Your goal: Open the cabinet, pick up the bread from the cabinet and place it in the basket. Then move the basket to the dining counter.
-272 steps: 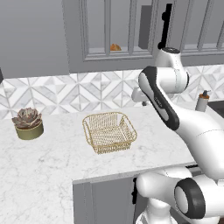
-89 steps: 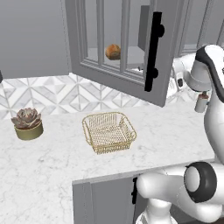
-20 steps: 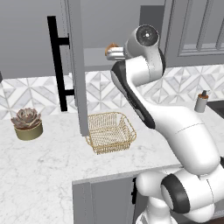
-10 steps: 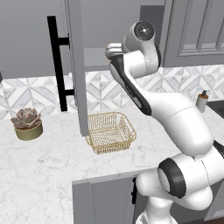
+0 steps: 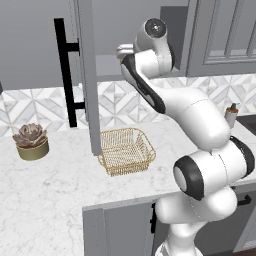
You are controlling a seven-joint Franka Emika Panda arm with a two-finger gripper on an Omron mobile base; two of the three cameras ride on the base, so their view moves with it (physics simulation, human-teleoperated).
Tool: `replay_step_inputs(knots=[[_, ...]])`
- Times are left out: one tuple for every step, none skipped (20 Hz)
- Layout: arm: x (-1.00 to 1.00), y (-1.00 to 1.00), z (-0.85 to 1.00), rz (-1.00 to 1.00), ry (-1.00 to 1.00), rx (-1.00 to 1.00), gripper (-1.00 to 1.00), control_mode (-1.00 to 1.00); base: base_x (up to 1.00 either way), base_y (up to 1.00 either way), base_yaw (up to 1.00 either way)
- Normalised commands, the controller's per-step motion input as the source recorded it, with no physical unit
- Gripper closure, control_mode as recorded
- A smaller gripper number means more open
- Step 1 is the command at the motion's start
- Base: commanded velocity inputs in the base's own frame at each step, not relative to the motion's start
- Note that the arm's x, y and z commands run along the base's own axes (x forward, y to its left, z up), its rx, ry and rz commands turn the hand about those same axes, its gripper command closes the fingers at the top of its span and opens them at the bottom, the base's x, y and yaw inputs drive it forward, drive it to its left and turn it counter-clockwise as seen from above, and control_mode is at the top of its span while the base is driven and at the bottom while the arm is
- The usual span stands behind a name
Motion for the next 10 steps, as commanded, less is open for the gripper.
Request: replay_step_inputs(knots=[[0.52, 0.09, 0.00, 0.00, 0.07, 0.00, -1.00, -1.00, 0.00, 0.00, 0.00], [0.60, 0.21, 0.00, 0.00, 0.07, 0.00, -1.00, -1.00, 0.00, 0.00, 0.00], [0.68, 0.31, 0.00, 0.00, 0.07, 0.00, -1.00, -1.00, 0.00, 0.00, 0.00], [0.65, 0.23, 0.00, 0.00, 0.06, 0.00, -1.00, -1.00, 0.00, 0.00, 0.00], [0.61, 0.19, 0.00, 0.00, 0.05, 0.00, -1.00, -1.00, 0.00, 0.00, 0.00], [0.68, 0.19, 0.00, 0.00, 0.05, 0.00, -1.00, -1.00, 0.00, 0.00, 0.00], [0.70, 0.21, 0.00, 0.00, 0.06, 0.00, -1.00, -1.00, 0.00, 0.00, 0.00], [0.61, 0.29, 0.00, 0.00, 0.04, 0.00, -1.00, -1.00, 0.00, 0.00, 0.00], [0.74, 0.19, 0.00, 0.00, 0.06, 0.00, -1.00, -1.00, 0.00, 0.00, 0.00], [0.72, 0.04, 0.00, 0.00, 0.09, 0.00, -1.00, -1.00, 0.00, 0.00, 0.00]])
